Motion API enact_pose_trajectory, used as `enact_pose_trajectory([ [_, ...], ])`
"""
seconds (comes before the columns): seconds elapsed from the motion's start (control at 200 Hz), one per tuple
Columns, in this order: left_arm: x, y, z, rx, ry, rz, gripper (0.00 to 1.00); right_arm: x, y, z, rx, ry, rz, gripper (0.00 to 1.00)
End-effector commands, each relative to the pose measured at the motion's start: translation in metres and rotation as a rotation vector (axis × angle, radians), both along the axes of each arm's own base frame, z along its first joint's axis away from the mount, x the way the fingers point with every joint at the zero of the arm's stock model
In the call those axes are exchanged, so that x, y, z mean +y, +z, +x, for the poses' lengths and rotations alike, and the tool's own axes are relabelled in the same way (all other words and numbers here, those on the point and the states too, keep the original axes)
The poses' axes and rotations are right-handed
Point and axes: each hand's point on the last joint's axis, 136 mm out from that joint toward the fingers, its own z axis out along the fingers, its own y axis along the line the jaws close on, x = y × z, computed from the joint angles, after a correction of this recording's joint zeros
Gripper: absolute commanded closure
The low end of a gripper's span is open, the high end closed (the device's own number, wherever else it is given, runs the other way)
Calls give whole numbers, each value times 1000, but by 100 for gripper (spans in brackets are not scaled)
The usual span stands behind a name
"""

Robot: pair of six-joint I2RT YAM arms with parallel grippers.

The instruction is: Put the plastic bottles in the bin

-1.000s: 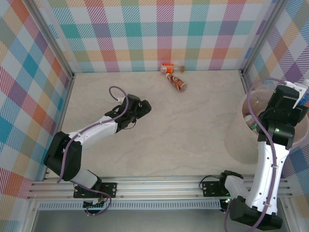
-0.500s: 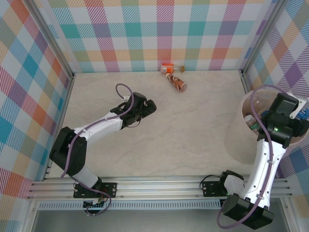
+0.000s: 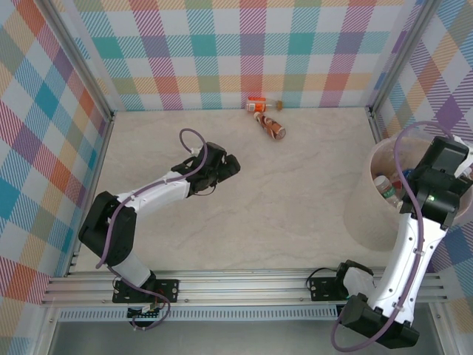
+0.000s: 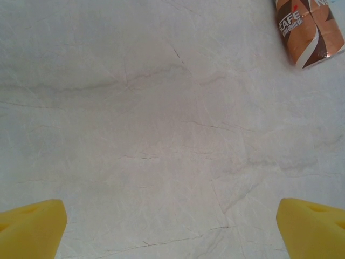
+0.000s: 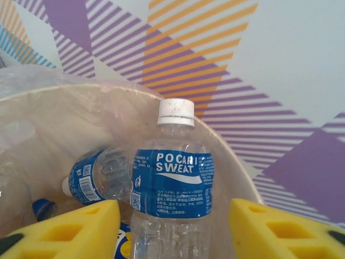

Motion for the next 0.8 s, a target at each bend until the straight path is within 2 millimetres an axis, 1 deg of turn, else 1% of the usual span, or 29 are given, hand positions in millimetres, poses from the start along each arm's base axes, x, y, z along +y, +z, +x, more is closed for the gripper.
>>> enact_pose_trajectory([
  [0.0, -7, 6, 1, -9, -37, 12, 0, -18, -52, 1, 94, -89, 76, 50],
  [0.085, -6, 6, 0, -5, -43, 22, 0, -25, -89, 2, 140, -125, 154, 53],
  [0.145, -6, 6, -1, -5, -47, 27, 0, -23, -102, 3, 152, -125, 182, 54],
  [0.2, -6, 6, -1, -5, -47, 28, 0, -22, -103, 4, 143, -125, 189, 55],
  [0.295, -6, 4, 0, 0, -46, 30, 0, -21, -86, 4, 92, -114, 172, 56],
  [0.365, -7, 2, 0, 5, -43, 31, 0, -15, -71, 6, 51, -81, 174, 55],
  [0.5, -9, 1, 2, 3, -40, 24, 0, 8, -40, 14, -59, 46, 210, 51],
  [0.6, -10, 2, 3, -2, -40, 23, 0, 23, -18, 14, -125, 106, 223, 49],
  [0.695, -8, 4, 3, -8, -34, 30, 0, 37, -5, 16, -176, 173, 248, 48],
  [0.795, -5, 5, 2, -12, -30, 42, 0, 55, 3, 26, -221, 265, 302, 46],
])
